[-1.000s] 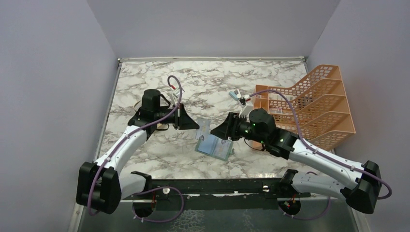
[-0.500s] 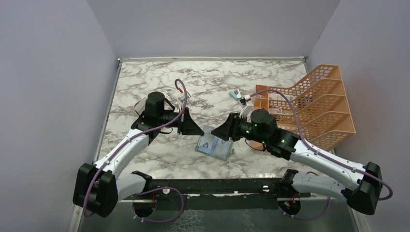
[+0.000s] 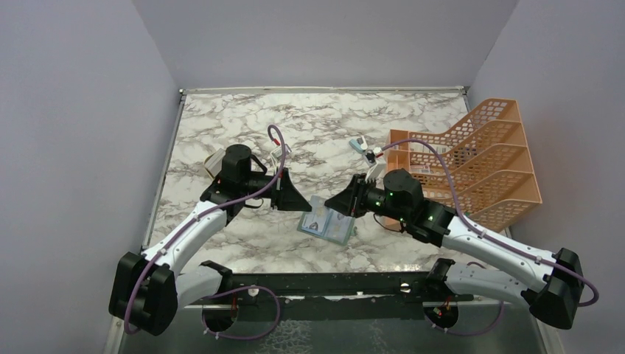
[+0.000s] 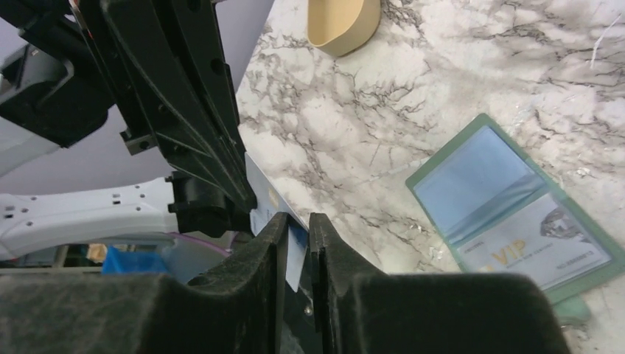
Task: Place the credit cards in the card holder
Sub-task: Pick up the credit card from the storage box, then insert the credit card into the card holder.
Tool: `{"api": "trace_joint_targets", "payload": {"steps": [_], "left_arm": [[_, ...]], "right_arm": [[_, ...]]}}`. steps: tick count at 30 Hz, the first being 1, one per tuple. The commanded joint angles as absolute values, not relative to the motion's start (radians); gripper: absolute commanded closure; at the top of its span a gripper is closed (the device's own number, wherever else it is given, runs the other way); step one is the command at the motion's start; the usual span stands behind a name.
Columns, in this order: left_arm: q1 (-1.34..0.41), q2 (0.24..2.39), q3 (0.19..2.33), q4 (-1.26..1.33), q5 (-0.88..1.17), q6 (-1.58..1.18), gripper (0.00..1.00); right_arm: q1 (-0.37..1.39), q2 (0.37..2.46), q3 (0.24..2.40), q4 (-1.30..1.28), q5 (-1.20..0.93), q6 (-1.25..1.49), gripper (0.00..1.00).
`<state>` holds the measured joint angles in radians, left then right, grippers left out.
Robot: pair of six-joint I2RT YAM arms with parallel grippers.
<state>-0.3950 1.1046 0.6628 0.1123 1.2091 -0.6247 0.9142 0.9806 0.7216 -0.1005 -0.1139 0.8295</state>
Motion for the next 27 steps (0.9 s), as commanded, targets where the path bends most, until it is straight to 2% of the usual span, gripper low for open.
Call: {"api": "trace_joint_targets", "payload": {"steps": [1,3,4,8,11,18,23,27], "left_arm": [[-0.401,1.097,0.637,0.149,1.238,-0.626,1.0],[-0.401,1.105,0.636,0.148,1.23,-0.63,1.0],[-0.402,1.108,0.637,0.147,1.222,-0.633,0.94],[-0.4,1.12,0.652,0.124,1.174,-0.626,0.6],[-0.4,1.128,0.686,0.031,1.099,-0.562,0.53],[-0.401,1.168,0.745,-0.149,0.852,-0.47,0.52],[-0.403,1.216,0.727,-0.177,0.704,-0.5,0.6],[-0.424,1.29,0.714,-0.176,0.672,-0.504,0.65]], "right_arm": [[0.911,0.957,0.694,-0.034,-0.14,0.808,0.88],[0.911,0.949,0.69,-0.029,-0.145,0.803,0.96],[0.91,0.946,0.688,-0.028,-0.146,0.804,0.99],[0.911,0.936,0.675,-0.032,-0.143,0.803,0.99],[0.91,0.94,0.675,-0.069,-0.12,0.804,0.99],[0.909,0.975,0.678,-0.173,-0.022,0.776,0.99],[0.895,1.054,0.701,-0.221,0.008,0.742,0.99],[0.867,1.105,0.712,-0.22,-0.007,0.735,0.99]]}}
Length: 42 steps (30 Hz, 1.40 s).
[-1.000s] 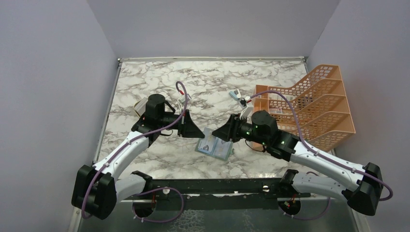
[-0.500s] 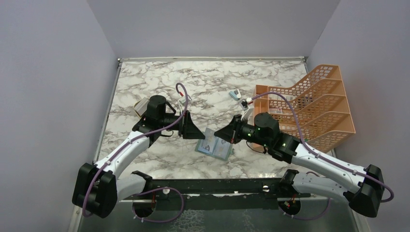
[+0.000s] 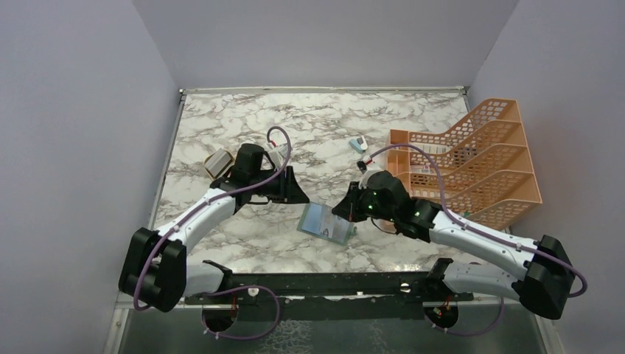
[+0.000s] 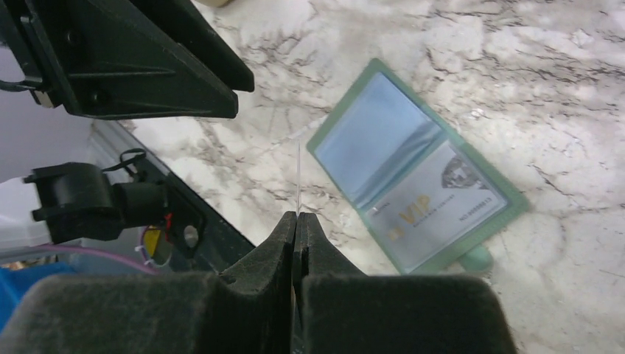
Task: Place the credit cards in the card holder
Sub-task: Insert the credit card into the card holder.
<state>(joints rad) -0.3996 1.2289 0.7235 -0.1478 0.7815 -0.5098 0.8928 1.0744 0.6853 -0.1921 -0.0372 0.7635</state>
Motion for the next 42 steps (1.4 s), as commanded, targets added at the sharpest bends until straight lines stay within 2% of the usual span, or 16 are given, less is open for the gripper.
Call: {"api": "trace_joint_targets", "payload": {"steps": [1,10,14,30,42], "left_arm": [[-0.43,1.309,0.712,-0.176,0.666,-0.504,0.66],[-0.486,1.44,0.699,-0.189,0.529,-0.502,0.82],[-0.506,1.479,0.683,-0.192,0.438,-0.509,0.86],[-0.627,1.549,0.634,-0.21,0.321,-0.57,0.88],[-0.679,1.448,0.55,-0.23,0.239,-0.665,0.89]], "right_arm": [[0.856,1.119,0.712,-0.221,-0.017,0.736,0.99],[0.713,1.194,0.645,-0.123,-0.194,0.778,0.99],[0.687,1.224,0.628,-0.089,-0.211,0.801,0.99],[0.646,1.289,0.591,-0.02,-0.198,0.848,0.99],[0.595,1.255,0.561,-0.043,-0.289,0.803,0.99]]}}
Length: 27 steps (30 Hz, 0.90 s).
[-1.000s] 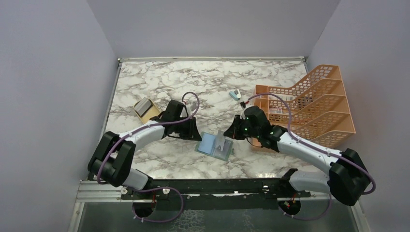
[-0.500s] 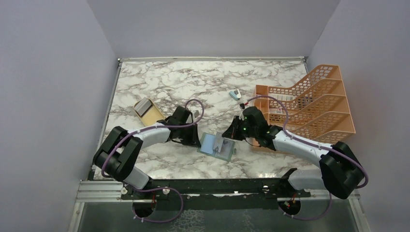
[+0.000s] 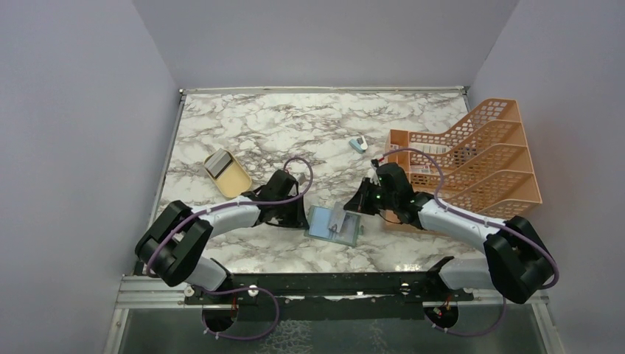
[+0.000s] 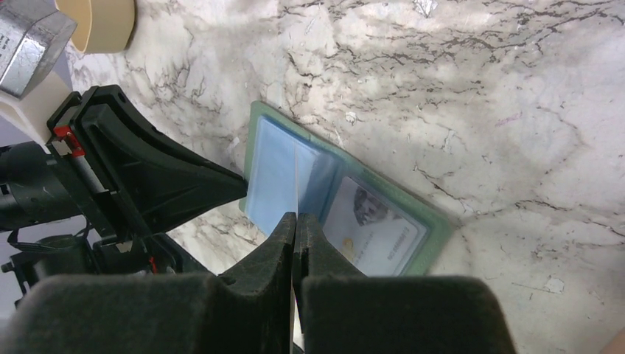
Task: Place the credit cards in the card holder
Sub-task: Insert the credit card into the card holder.
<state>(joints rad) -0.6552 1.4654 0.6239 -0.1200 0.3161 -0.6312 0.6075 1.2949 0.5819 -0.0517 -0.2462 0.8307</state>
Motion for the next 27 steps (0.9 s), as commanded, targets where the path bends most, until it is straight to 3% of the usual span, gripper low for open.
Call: {"api": "trace_joint_targets", "payload": {"steps": [1,27], "left_arm": [[-0.683,1.438,0.541,-0.23,0.234,-0.675,0.88],[-0.701,1.284,0.564,-0.215,0.196,-0.747,0.86]], "right_arm": [[0.592,1.248,0.557,-0.046,-0.291,0.8,0.99],[0.564,1.281,0.516,0.048,-0.35,0.803,0.99]]}}
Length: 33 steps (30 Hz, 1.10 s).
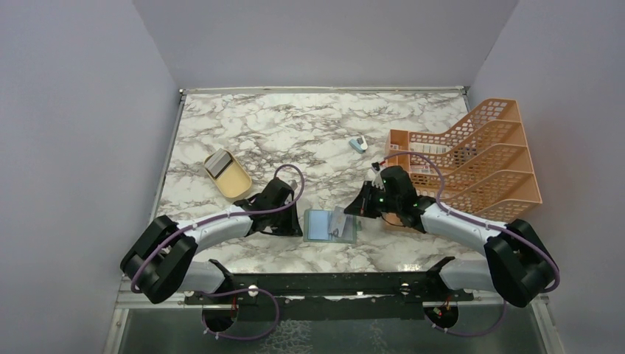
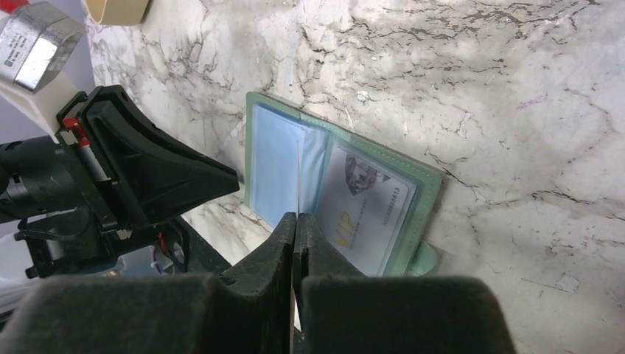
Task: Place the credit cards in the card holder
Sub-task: Insert the credit card into the card holder.
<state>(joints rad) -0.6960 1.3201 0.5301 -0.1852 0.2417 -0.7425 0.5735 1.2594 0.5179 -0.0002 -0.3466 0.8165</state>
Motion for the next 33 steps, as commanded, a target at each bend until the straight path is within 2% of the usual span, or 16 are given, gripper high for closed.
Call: {"api": "trace_joint_targets", "payload": {"steps": [1,9,17,33], "left_arm": [[-0.701,1.278,0.566,-0.207,0.193,-0.746,0.86],[-0.701,1.3,0.514,-0.065,0.253,-0.739,0.94],[-0.703,1.368,0.493,-0.062,0.274,-0.729,0.94],[-0.704,1.346,0.448,-0.066,0.26,-0.733,0.93]], "right_arm": [[0.563,1.291,0.513,0.055,-0.35,0.8,0.99],[0.56,1.361,0.506,0.096,-0.39,0.779,0.99],[0.56,1.43,0.506,0.108,-0.424,0.756,0.99],[0.56,1.538,0.527,0.146,-0.46,0.664,0.99]]}}
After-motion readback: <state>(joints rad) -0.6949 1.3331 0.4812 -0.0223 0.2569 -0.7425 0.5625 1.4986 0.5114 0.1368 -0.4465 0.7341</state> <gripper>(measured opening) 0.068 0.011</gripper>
